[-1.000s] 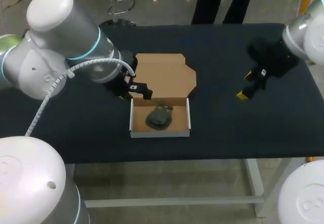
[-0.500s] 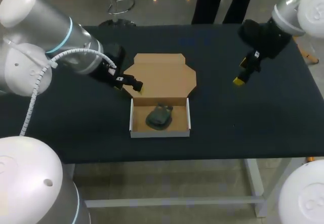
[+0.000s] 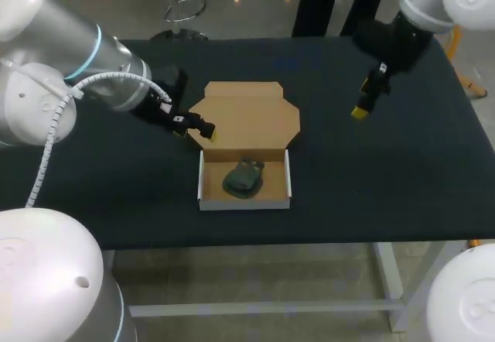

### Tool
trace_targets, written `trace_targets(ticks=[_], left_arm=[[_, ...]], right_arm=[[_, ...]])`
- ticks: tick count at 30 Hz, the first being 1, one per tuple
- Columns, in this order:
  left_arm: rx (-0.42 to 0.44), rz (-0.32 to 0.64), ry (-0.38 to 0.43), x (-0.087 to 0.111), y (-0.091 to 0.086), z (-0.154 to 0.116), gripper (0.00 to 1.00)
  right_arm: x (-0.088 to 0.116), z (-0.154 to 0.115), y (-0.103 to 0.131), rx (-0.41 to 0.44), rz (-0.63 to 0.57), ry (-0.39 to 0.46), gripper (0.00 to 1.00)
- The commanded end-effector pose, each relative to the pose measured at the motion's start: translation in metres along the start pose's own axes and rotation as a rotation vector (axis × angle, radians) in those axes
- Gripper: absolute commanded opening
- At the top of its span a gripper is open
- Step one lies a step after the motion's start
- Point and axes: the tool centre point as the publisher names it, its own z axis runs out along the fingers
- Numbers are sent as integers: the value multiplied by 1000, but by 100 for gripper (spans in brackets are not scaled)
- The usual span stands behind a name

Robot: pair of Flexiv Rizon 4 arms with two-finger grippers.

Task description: Assemble the packaging by folding the flat box into shape, placing the metal phone stand inside, and closing the box properly

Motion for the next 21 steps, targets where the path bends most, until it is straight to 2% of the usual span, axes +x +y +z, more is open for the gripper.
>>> trace_targets(ticks=[1,3,6,11,21], left_arm=[[34,11,109,-13,1,2,100],[47,16,165,-24,0,3,100],[63,43,195,-37,-2,5,100],[82,91,206,-51,-9,5,100],[123,125,224,-78,-27,11,100]], right_arm=[[-4,-1,13,50,-10,4,100],[-5,-2,17,56,-19,0,100],[-6,-2,21,66,-27,-1,100],[-7,-2,29,79,-38,0,100],[-7,-2,45,111,-68,-8,100]])
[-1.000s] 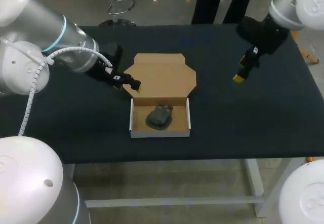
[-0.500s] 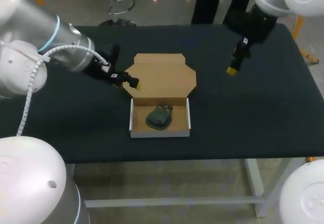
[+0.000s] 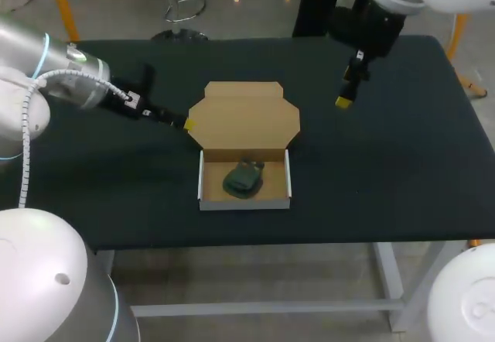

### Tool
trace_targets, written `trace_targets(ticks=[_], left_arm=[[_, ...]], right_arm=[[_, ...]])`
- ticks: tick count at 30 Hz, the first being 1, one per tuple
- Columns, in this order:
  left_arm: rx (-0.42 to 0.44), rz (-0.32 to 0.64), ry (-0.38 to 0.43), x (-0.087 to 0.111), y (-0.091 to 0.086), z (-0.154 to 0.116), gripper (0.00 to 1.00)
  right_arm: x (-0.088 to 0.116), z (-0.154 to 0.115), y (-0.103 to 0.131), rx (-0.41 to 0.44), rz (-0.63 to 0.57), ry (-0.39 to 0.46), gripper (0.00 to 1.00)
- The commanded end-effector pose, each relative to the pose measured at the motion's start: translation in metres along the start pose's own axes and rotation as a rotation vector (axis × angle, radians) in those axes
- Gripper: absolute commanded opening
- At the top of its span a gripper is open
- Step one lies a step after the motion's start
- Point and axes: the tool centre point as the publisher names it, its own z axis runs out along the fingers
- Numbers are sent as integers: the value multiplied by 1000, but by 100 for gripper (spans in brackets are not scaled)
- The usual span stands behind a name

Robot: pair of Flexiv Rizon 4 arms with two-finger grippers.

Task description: Assemble the packaging by folding the flat box into shape, placing the metal phone stand inside, and closing the box properly

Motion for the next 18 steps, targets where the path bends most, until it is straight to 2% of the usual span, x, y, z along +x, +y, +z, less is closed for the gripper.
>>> trace_targets(ticks=[1,18], left_arm=[[-1,12,32,-17,-5,7,100],[14,-2,72,-64,-20,29,100]], right_arm=[[-1,-2,10,33,-6,6,100],[-2,-5,26,65,-37,-7,100]])
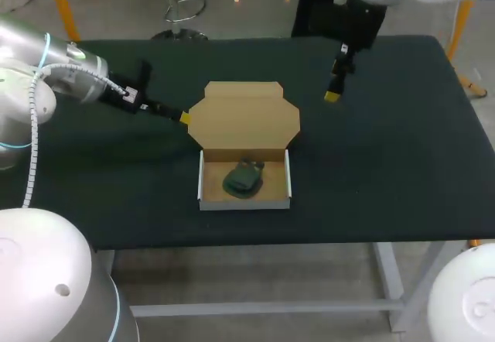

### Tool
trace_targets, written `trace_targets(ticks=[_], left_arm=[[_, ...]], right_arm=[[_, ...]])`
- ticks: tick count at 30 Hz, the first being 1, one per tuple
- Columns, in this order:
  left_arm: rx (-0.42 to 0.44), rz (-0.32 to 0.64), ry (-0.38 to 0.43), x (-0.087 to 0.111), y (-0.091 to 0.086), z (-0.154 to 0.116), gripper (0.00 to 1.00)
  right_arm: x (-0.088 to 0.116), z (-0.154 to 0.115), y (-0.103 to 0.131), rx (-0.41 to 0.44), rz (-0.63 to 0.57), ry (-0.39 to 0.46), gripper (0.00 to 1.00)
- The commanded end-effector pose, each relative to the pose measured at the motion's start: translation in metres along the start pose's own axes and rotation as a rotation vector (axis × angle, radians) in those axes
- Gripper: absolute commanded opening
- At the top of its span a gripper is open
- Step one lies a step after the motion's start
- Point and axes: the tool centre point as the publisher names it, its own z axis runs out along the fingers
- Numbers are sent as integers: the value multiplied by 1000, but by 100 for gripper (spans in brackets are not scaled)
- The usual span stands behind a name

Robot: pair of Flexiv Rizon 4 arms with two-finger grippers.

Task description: Assemble the packaging by folding the flat box into shape, placing the metal phone stand inside, and closing the box properly

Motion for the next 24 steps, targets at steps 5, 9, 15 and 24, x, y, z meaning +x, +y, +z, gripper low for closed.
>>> trace_targets(ticks=[5,9,15,24], left_arm=[[-10,-23,80,-16,-9,20,100],[-11,-33,112,-19,-12,29,100],[-9,-43,166,-15,-10,41,100],[13,-39,234,-5,-12,54,88]], right_arm=[[0,-3,4,16,0,3,100],[-1,-2,5,18,1,6,100],[-5,1,4,29,8,13,100],[-12,7,7,40,5,29,100]])
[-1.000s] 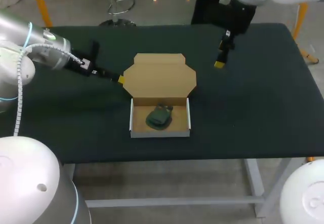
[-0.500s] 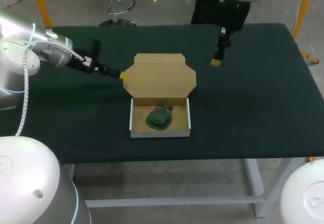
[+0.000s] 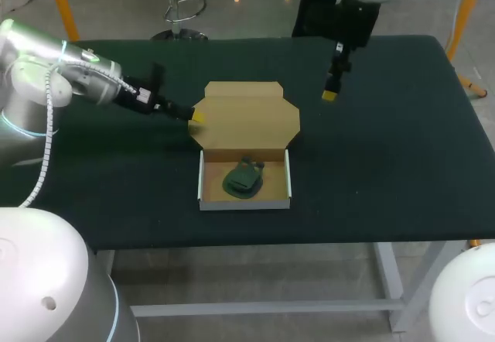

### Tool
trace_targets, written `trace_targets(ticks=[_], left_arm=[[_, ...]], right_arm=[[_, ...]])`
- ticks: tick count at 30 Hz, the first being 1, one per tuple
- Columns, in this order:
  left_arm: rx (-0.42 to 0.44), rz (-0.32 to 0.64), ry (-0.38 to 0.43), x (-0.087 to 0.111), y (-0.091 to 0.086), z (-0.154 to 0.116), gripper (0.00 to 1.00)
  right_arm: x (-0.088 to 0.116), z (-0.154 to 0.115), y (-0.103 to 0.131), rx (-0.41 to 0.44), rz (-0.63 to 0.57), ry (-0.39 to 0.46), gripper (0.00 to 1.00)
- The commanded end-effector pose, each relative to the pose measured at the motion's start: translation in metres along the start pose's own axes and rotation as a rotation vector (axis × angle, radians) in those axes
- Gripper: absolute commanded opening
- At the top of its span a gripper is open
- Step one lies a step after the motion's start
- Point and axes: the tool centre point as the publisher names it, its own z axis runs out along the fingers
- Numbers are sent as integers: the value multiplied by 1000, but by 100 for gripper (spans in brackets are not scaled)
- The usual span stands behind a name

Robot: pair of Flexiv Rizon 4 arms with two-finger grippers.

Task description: Assemble the packaging by folding the flat box into shape, placing the metal phone stand inside, and closing the box properly

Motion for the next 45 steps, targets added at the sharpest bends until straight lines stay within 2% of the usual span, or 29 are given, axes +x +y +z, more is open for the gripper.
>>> trace_targets(ticks=[1,3,10,22,26,32,41,45], left_arm=[[6,7,39,-1,-1,8,88],[8,14,47,2,-2,10,88],[-5,27,59,10,-1,19,71],[1,94,77,23,-7,23,57],[14,121,90,27,-7,24,49],[45,134,129,31,-11,22,44],[57,159,137,34,-14,21,43],[68,177,144,33,-16,20,38]], right_arm=[[-6,1,4,12,-2,16,100],[-7,2,5,13,-2,18,100],[-9,4,8,16,-7,23,100],[-10,4,13,18,-23,16,100],[-10,3,14,20,-28,15,100],[-9,5,17,27,-35,19,100],[-8,6,19,35,-40,24,100],[-8,8,18,38,-39,27,100]])
